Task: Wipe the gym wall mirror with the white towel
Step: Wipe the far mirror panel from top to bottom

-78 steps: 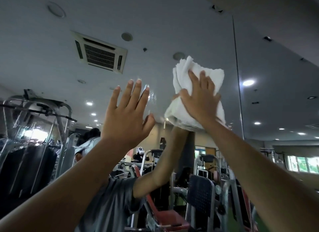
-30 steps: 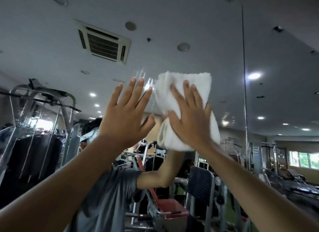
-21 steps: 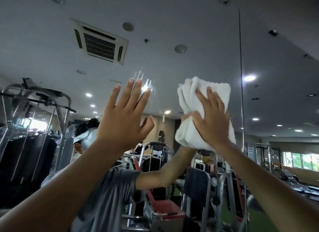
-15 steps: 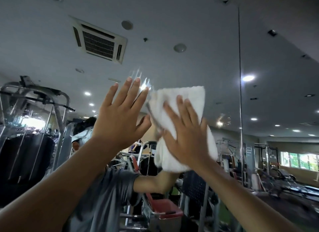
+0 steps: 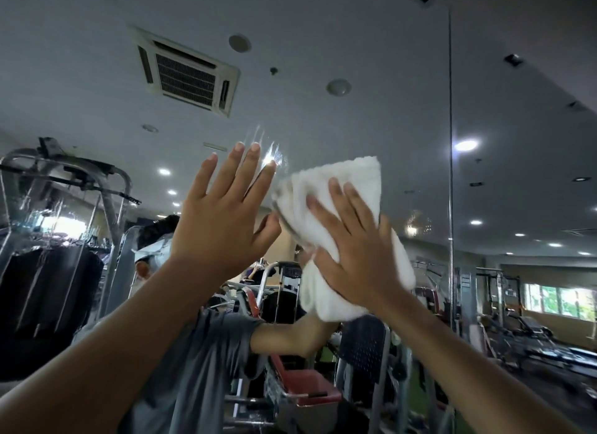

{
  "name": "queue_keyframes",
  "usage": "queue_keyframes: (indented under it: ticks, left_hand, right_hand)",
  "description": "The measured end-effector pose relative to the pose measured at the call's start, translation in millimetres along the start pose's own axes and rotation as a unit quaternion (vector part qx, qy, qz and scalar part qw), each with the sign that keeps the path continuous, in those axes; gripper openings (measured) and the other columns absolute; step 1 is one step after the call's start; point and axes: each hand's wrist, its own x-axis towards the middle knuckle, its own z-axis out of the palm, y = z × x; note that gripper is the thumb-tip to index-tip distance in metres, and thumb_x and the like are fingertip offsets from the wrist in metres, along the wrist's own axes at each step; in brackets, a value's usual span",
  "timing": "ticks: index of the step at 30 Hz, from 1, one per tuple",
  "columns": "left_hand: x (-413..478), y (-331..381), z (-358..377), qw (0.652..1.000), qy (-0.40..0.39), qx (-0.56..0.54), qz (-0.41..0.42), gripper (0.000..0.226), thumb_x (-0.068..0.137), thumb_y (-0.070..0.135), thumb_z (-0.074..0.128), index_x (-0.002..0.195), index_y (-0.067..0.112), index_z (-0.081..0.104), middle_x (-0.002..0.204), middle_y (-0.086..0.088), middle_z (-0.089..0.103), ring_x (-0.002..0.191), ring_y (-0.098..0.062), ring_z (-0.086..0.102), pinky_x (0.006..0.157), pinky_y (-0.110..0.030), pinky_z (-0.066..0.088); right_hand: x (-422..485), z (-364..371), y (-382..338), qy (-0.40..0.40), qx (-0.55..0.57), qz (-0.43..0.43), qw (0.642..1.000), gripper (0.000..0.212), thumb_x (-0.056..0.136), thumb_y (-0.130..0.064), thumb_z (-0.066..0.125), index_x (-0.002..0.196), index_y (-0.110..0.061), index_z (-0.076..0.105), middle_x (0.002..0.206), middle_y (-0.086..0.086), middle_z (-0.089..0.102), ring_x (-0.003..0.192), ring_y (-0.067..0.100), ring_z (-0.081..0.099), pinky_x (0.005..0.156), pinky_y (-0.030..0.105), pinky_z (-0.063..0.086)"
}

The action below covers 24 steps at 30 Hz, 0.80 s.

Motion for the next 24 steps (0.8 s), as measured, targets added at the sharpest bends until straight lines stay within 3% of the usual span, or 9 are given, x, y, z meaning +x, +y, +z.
queue_keyframes:
  ticks: [1,3,7,9,13,17,19,21,24]
  left_hand:
    - [0,1,-1,1.000,-0.005,0.003,-0.002,0.069,0.098,0.048,0.031,0.152,0.006,0.037,0.160,-0.020,0.031,0.150,-0.035,0.027,0.120,-0.056,0.020]
    - [-1,2,-2,1.000,-0.018,0.006,-0.006,0.070,0.098,0.046,0.029,0.154,0.006,0.035,0.161,-0.021,0.028,0.151,-0.035,0.023,0.122,-0.055,0.017]
    - [0,5,-3,0.999,-0.033,0.005,-0.012,0.070,0.097,0.046,0.029,0.155,0.006,0.032,0.162,-0.021,0.024,0.152,-0.035,0.020,0.122,-0.056,0.015]
    - [-1,4,-4,0.999,-0.036,0.001,-0.007,0.070,0.098,0.046,0.028,0.155,0.006,0.032,0.162,-0.021,0.024,0.152,-0.035,0.020,0.122,-0.056,0.015]
    - [-18,5,-6,0.999,-0.030,0.005,-0.008,0.069,0.099,0.046,0.029,0.155,0.006,0.032,0.162,-0.020,0.024,0.152,-0.035,0.020,0.122,-0.056,0.016]
    - [-27,5,-10,0.999,-0.038,0.002,-0.003,0.071,0.099,0.048,0.025,0.156,0.006,0.030,0.162,-0.021,0.023,0.152,-0.036,0.019,0.122,-0.056,0.014]
    - [-27,6,-10,0.999,-0.047,-0.002,0.001,0.072,0.099,0.048,0.024,0.157,0.006,0.027,0.163,-0.021,0.021,0.152,-0.036,0.016,0.122,-0.056,0.012]
    - [-28,6,-10,0.999,-0.048,-0.006,-0.007,0.071,0.098,0.047,0.025,0.157,0.006,0.026,0.164,-0.020,0.019,0.153,-0.035,0.014,0.123,-0.056,0.012]
    - [-28,7,-11,0.999,-0.045,-0.006,-0.013,0.071,0.098,0.047,0.024,0.157,0.006,0.027,0.164,-0.020,0.020,0.153,-0.035,0.015,0.122,-0.056,0.012]
  right_hand:
    - [-7,-3,13,-0.013,0.000,-0.042,0.999,0.066,0.091,-0.053,0.036,0.153,-0.036,0.024,0.165,0.003,0.020,0.151,0.024,0.019,0.102,0.060,0.037]
    - [-2,-8,39,-0.032,-0.008,-0.013,0.999,0.067,0.089,-0.052,0.036,0.153,-0.038,0.023,0.166,0.002,0.020,0.151,0.024,0.019,0.105,0.067,0.032]
    - [69,-18,38,0.009,0.040,0.269,0.962,0.065,0.095,-0.048,0.036,0.157,-0.038,0.022,0.168,-0.001,0.012,0.153,0.024,0.011,0.116,0.064,0.018]
    - [94,-16,16,0.006,0.030,0.296,0.955,0.063,0.100,-0.046,0.038,0.159,-0.037,0.016,0.169,-0.001,0.004,0.154,0.023,0.005,0.117,0.062,0.013]
    - [52,-2,-22,0.014,-0.016,0.085,0.996,0.068,0.096,-0.055,0.033,0.159,-0.037,0.014,0.168,0.000,0.005,0.154,0.023,0.006,0.113,0.057,0.018]
    - [-3,-3,9,0.000,-0.023,-0.123,0.992,0.066,0.091,-0.052,0.039,0.153,-0.034,0.028,0.165,0.004,0.021,0.152,0.025,0.021,0.100,0.050,0.033]
    - [-4,-8,38,-0.018,-0.034,-0.146,0.989,0.066,0.089,-0.049,0.041,0.152,-0.034,0.029,0.164,0.003,0.021,0.150,0.025,0.023,0.100,0.052,0.034]
    - [12,-11,46,-0.007,-0.020,-0.021,1.000,0.067,0.089,-0.049,0.039,0.153,-0.036,0.028,0.165,0.003,0.022,0.150,0.025,0.023,0.103,0.057,0.035]
    - [37,-4,15,0.029,-0.008,0.187,0.982,0.068,0.092,-0.051,0.034,0.157,-0.034,0.025,0.167,0.002,0.017,0.152,0.025,0.017,0.111,0.061,0.024]
